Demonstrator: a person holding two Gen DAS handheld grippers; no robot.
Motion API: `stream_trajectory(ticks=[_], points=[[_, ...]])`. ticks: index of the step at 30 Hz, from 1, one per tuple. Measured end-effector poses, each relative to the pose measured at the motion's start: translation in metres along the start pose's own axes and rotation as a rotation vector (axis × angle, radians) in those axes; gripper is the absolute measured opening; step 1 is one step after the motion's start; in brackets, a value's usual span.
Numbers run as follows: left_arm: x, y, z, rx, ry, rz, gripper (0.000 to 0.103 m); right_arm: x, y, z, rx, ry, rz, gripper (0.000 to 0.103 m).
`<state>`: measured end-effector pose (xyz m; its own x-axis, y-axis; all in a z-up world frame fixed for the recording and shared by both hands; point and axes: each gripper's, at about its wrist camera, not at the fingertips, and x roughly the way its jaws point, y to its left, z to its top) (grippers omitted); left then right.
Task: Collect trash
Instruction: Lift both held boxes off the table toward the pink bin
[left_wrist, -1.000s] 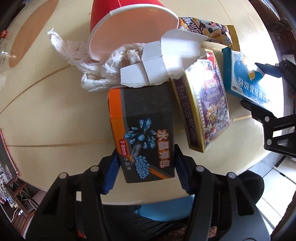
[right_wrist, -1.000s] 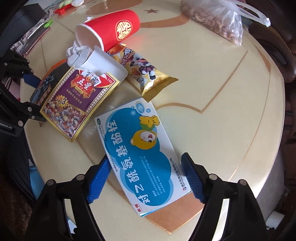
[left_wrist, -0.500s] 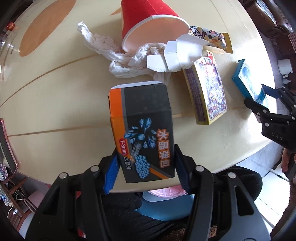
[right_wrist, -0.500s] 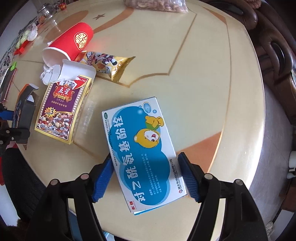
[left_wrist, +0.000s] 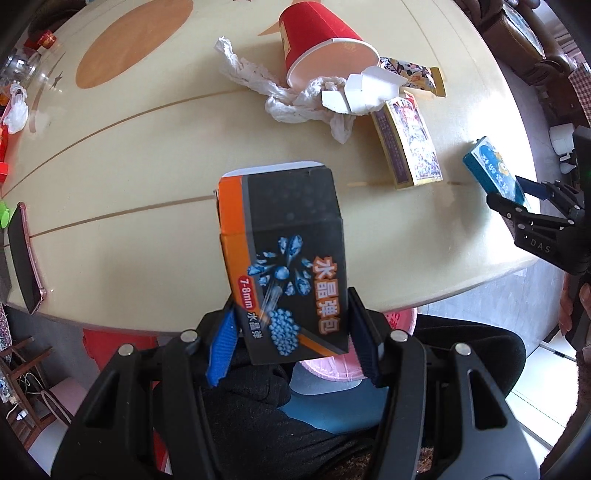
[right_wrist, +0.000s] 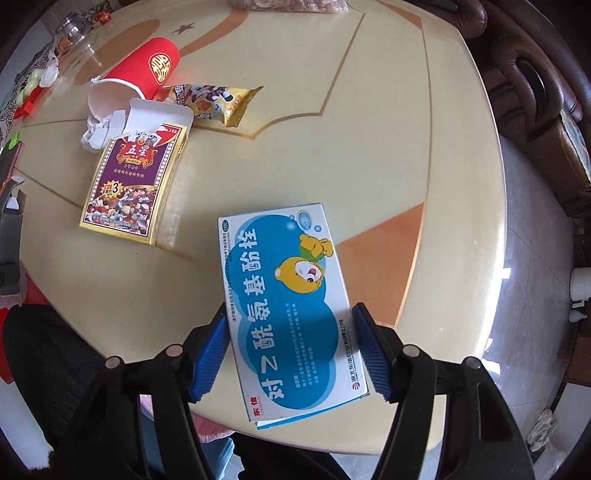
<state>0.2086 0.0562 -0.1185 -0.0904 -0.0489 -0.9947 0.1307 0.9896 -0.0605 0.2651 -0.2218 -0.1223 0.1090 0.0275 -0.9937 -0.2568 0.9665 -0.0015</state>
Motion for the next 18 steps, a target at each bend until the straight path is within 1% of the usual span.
stream_trajectory(ticks=[4, 6, 7, 11, 14, 18], points=[[0.000, 0.001, -0.005, 0.008, -0.001, 0.006, 0.054, -0.017, 0.003, -0.001, 0.005, -0.027, -0.011, 0.064], [-0.004, -0.001, -0.010, 0.013, -0.009, 0.004, 0.054, -0.029, 0.002, -0.012, -0.008, -0.051, -0.032, 0.064], [-0.005, -0.002, -0.012, 0.015, -0.012, 0.001, 0.055, -0.029, 0.002, -0.012, -0.008, -0.051, -0.032, 0.064], [-0.014, -0.011, -0.015, 0.032, -0.031, -0.005, 0.054, -0.054, 0.021, -0.019, -0.015, -0.106, -0.035, 0.064], [-0.028, -0.012, -0.018, 0.049, -0.047, -0.009, 0.055, -0.078, 0.035, -0.025, -0.035, -0.152, -0.050, 0.064], [-0.036, -0.017, -0.029, 0.059, -0.065, -0.004, 0.054, -0.095, 0.048, -0.032, -0.058, -0.176, -0.066, 0.064]])
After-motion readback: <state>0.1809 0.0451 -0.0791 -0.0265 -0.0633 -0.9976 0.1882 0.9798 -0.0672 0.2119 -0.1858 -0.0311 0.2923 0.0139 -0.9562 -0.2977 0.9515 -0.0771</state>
